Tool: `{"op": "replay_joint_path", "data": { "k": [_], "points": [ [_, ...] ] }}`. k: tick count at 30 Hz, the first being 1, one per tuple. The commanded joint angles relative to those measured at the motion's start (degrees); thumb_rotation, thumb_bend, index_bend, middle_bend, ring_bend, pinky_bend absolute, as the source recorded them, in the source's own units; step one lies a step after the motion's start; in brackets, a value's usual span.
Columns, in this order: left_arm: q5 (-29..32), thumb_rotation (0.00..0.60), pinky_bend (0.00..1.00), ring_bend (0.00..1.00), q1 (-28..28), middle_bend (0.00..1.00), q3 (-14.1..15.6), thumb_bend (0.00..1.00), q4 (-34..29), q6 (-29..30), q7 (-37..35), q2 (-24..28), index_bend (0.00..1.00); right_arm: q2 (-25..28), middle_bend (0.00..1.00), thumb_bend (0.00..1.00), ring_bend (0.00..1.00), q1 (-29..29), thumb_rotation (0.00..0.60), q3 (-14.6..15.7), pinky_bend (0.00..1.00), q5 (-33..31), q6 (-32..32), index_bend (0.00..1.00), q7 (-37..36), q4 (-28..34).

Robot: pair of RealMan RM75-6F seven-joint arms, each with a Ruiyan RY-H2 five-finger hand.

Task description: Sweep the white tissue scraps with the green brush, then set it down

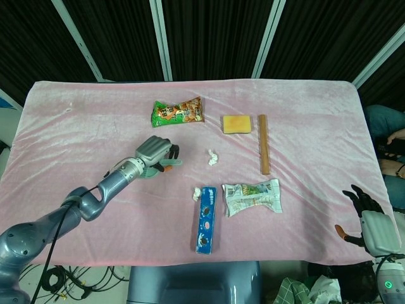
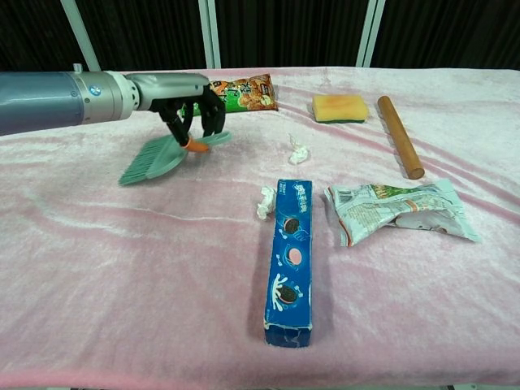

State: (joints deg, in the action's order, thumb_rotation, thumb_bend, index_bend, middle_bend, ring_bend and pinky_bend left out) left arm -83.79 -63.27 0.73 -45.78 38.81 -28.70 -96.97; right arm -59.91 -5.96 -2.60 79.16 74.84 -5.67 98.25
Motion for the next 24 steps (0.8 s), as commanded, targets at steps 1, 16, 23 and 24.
{"op": "replay_joint_path", "data": {
  "k": [1,16,23,24],
  "points": [
    [1.7,0.600,0.46,0.34,0.2,0.70,1.2,0.37,-2.4,-4.9,3.9,2.0,0.73,0.0,0.04,0.20,0.10,0.0,0.600,0.0,0.16,0.0,0.0,0.18,0.0,0.0],
    [15.4,0.600,0.30,0.15,-0.2,0.47,-3.0,0.28,-6.6,-13.3,24.6,3.0,0.53,0.1,0.05,0.19,0.10,-0.1,0.600,0.1,0.16,0.2,-0.1,0.18,-0.2,0.0],
    [23.8,0.600,0.21,0.01,-0.4,0.26,-4.8,0.15,-13.1,-12.3,32.5,6.3,0.25,0.0,0.05,0.20,0.10,-0.2,0.600,0.1,0.16,0.2,-0.5,0.18,-0.1,0.0],
    [24.9,0.600,0.21,0.00,-0.5,0.25,-5.0,0.14,-14.6,-12.0,33.4,7.1,0.23,0.0,0.05,0.20,0.10,-0.3,0.600,0.1,0.16,0.1,-0.6,0.18,-0.1,0.1]
  ]
}}
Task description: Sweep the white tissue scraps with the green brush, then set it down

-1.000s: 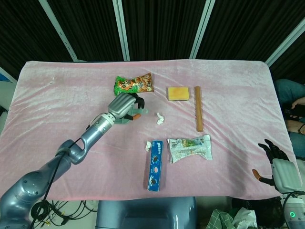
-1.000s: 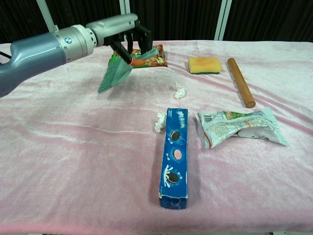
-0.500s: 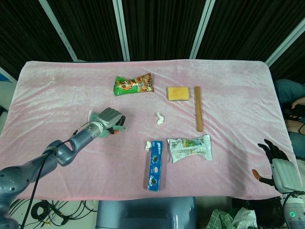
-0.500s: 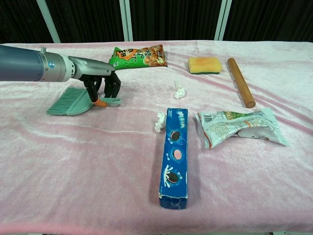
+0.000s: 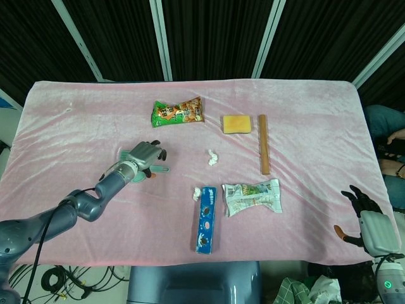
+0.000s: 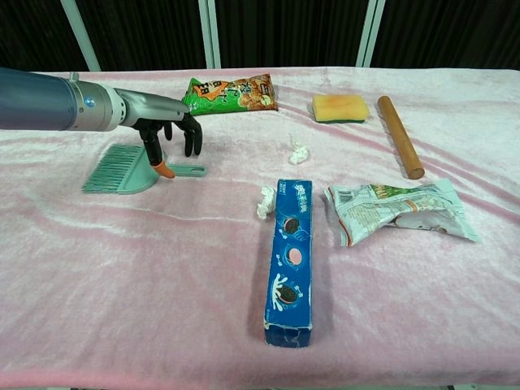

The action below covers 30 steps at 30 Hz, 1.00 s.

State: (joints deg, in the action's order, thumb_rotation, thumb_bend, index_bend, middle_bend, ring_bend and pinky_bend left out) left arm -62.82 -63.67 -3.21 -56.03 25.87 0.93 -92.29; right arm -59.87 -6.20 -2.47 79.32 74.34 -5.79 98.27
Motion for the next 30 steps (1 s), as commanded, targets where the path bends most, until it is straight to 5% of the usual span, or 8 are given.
{"op": "replay_joint_path", "data": {
  "k": [1,7,14,23,25,27,30],
  "points": [
    [5.2,0.600,0.21,0.00,-0.2,0.24,-1.1,0.13,-6.1,0.9,4.6,3.5,0.22,0.0,0.05,0.20,0.10,-0.1,0.600,0.0,0.16,0.0,-0.1,0.18,0.0,0.1],
    [10.3,0.600,0.19,0.00,-0.8,0.23,-2.0,0.12,-16.3,3.7,8.1,9.8,0.20,-0.1,0.05,0.20,0.10,0.0,0.600,-0.1,0.16,-0.2,0.0,0.18,0.2,0.0],
    [11.4,0.600,0.23,0.00,2.1,0.24,-2.8,0.12,-31.0,13.7,11.7,20.7,0.20,-0.1,0.05,0.20,0.10,-0.1,0.600,-0.3,0.16,-0.3,0.2,0.18,0.6,-0.3],
    [2.6,0.600,0.22,0.00,16.3,0.22,2.6,0.12,-47.1,34.7,13.1,32.5,0.20,-0.7,0.05,0.19,0.10,0.0,0.600,-0.6,0.16,0.1,1.6,0.18,2.4,-1.0],
    [-4.3,0.600,0.22,0.00,24.8,0.21,6.3,0.12,-50.8,45.5,10.4,34.9,0.20,-0.9,0.05,0.20,0.10,0.1,0.600,-0.7,0.16,0.2,2.1,0.18,3.0,-1.2],
    [-12.0,0.600,0.21,0.00,33.8,0.21,10.7,0.12,-49.8,56.2,6.5,35.4,0.20,-1.1,0.05,0.20,0.10,0.1,0.600,-0.7,0.16,0.4,2.3,0.18,3.2,-1.4],
    [-15.6,0.600,0.21,0.00,39.2,0.19,12.5,0.12,-46.0,61.3,3.8,34.2,0.20,-1.2,0.05,0.20,0.10,0.1,0.600,-0.7,0.16,0.8,2.5,0.18,3.4,-1.6]
  ]
}}
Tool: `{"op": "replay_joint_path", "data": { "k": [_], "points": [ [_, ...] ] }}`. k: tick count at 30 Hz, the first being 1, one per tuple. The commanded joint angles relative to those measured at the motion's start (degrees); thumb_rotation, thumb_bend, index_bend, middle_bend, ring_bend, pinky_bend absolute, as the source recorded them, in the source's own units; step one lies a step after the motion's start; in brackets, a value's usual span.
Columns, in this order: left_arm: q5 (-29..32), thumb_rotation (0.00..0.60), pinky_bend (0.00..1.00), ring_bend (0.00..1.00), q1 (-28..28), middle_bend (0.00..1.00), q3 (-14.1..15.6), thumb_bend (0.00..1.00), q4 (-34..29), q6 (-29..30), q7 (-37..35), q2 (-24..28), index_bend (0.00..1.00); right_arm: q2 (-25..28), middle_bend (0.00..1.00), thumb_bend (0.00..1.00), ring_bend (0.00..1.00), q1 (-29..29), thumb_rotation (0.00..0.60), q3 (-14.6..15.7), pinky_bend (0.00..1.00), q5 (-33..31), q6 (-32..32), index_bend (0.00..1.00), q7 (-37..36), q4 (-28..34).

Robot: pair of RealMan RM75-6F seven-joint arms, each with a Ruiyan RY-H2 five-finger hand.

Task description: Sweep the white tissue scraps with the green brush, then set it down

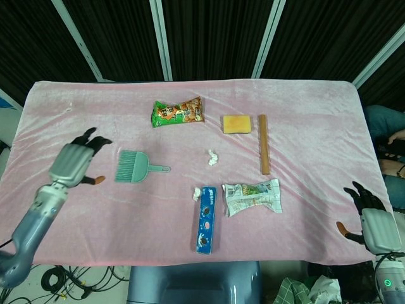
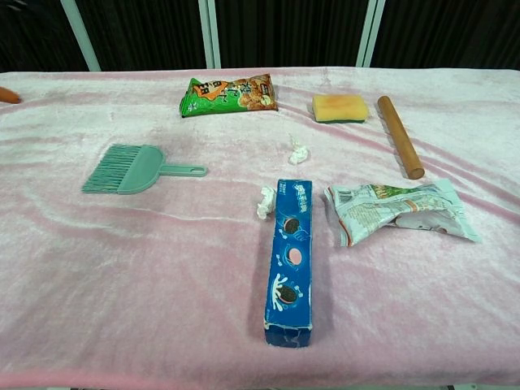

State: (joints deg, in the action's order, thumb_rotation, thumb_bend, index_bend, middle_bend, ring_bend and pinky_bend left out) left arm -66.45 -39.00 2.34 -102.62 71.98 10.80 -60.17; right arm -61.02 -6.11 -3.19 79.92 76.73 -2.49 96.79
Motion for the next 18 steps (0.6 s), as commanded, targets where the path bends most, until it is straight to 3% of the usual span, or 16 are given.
{"op": "replay_joint_path", "data": {
  "k": [1,7,18],
  "points": [
    [-12.1,0.600,0.20,0.00,16.8,0.19,7.5,0.12,2.3,16.6,-6.3,1.5,0.20,-0.2,0.05,0.19,0.10,0.0,0.600,0.0,0.16,0.3,0.2,0.18,0.2,-0.2],
    [-11.7,0.600,0.17,0.00,24.1,0.17,6.7,0.12,9.3,20.5,-13.6,-2.2,0.20,-0.2,0.05,0.19,0.10,0.0,0.600,0.2,0.16,0.7,0.3,0.18,0.1,-0.1],
    [-12.4,0.600,0.09,0.00,27.7,0.15,3.7,0.12,15.8,19.3,-19.9,-5.1,0.20,-0.1,0.05,0.20,0.10,0.2,0.600,0.1,0.16,0.6,0.6,0.18,0.1,-0.1]
  ]
}}
